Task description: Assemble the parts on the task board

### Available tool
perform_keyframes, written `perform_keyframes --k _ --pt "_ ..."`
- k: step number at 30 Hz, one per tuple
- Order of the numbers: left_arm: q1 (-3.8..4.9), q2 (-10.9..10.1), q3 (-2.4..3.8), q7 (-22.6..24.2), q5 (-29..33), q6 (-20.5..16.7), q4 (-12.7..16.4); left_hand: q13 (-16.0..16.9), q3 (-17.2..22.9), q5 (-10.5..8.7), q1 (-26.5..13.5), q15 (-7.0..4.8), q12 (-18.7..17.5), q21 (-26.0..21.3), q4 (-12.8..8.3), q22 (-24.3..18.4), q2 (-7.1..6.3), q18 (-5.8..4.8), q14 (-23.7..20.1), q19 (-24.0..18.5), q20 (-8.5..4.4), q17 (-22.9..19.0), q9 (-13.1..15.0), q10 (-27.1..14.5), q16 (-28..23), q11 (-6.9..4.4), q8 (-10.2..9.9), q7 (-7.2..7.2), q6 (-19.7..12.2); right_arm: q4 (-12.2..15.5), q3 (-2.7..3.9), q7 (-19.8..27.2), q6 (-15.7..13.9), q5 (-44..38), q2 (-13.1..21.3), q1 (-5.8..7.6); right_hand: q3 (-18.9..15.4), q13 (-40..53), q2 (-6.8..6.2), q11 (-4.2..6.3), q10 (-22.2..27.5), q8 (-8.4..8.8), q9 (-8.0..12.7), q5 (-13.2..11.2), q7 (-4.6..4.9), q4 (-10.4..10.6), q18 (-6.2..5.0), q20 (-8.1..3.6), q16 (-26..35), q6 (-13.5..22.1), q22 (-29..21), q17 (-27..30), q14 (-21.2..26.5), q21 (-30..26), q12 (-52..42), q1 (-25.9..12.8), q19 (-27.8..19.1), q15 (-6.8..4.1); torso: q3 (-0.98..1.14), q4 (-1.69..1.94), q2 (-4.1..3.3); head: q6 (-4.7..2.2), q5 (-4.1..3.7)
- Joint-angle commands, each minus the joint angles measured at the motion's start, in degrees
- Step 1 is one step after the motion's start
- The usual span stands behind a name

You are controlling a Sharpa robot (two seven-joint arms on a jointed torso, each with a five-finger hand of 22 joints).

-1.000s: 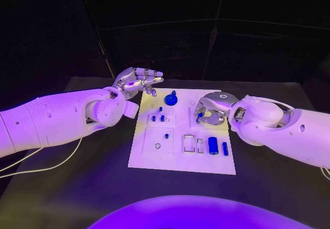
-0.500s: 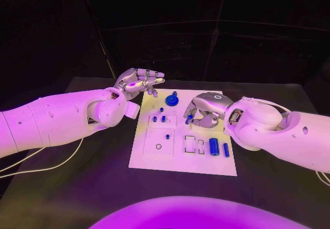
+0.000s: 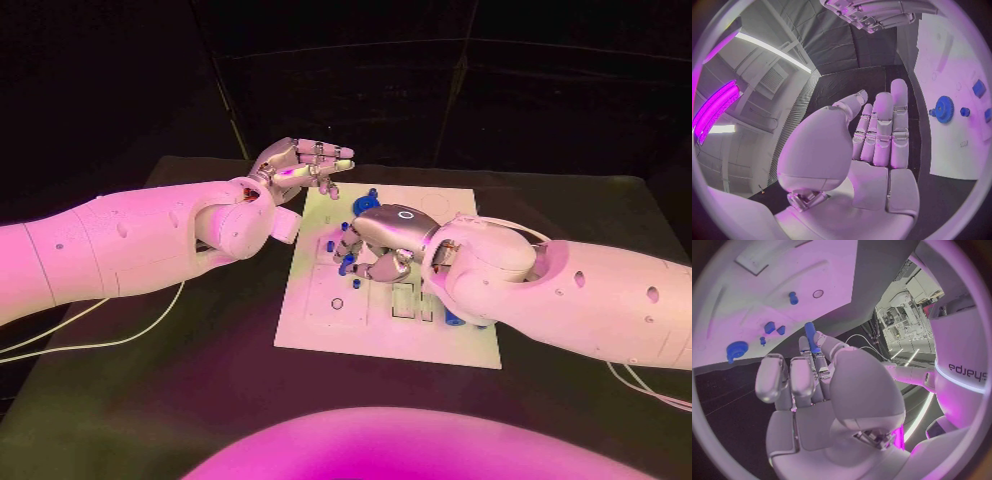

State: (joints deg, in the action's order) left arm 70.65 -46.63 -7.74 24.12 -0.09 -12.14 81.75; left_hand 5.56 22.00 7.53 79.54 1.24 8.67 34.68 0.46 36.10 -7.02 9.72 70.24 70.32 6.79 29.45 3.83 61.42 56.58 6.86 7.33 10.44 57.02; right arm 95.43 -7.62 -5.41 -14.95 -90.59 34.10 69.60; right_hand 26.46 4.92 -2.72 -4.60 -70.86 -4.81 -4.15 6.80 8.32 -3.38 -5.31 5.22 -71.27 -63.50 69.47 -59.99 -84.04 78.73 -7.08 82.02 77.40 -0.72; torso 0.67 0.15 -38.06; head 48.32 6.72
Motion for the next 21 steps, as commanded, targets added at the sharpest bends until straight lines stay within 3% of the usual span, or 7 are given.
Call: perform_keyframes --k 1,10,21 --pt "0.09 0.22 0.05 0.57 0.14 0.53 -0.16 -0.04 -0.17 0.07 0.0 0.0 0.31 -0.12 -0.08 0.01 0.54 0.77 0.04 0.13 -0.05 -0.05 0.06 0.01 -0.36 -0.36 0.09 -0.06 -0.12 -0.76 -0.04 2.32 -0.37 -0.9 -1.23 -0.63 0.42 0.06 -0.46 0.45 -0.76 0.18 0.07 0.27 0.33 0.05 0.68 0.28 -0.33 0.09 -0.01 0.06 -1.03 0.19 0.33 0.04 -0.1 0.12 -0.01 -0.02 0.01 0.2 0.45" --pt "0.09 0.52 0.05 0.61 0.15 0.54 -0.47 -0.04 -0.17 0.07 0.02 0.0 0.33 -0.13 -0.09 0.01 0.55 0.77 -0.04 0.12 -0.05 -0.21 0.06 0.01 -0.45 -0.37 0.09 -0.08 -0.11 -2.94 -2.07 2.41 2.31 -2.45 -3.79 -1.99 0.51 0.08 -0.51 0.41 -0.73 0.24 0.08 0.3 0.38 -0.03 0.66 0.3 -0.35 0.14 -0.09 0.06 -1.03 0.16 0.42 -0.01 -0.17 0.14 0.01 -0.09 0.03 0.67 1.03" --pt "0.09 0.63 0.05 0.55 0.15 0.58 -0.57 -0.04 -0.17 0.07 0.02 0.0 0.33 -0.13 -0.09 0.01 0.55 0.77 -0.04 0.12 -0.05 -0.21 0.06 0.01 -0.45 -0.37 0.09 -0.08 -0.11 -4.73 -2.61 1.73 4.76 -3.56 -4.89 -2.54 0.54 0.09 -0.61 0.37 -0.69 0.29 0.1 0.3 0.42 -0.06 0.66 0.33 -0.35 0.18 -0.1 0.07 -1.02 0.15 0.5 -0.12 -0.2 0.18 -0.02 -0.09 0.05 1.09 1.28"
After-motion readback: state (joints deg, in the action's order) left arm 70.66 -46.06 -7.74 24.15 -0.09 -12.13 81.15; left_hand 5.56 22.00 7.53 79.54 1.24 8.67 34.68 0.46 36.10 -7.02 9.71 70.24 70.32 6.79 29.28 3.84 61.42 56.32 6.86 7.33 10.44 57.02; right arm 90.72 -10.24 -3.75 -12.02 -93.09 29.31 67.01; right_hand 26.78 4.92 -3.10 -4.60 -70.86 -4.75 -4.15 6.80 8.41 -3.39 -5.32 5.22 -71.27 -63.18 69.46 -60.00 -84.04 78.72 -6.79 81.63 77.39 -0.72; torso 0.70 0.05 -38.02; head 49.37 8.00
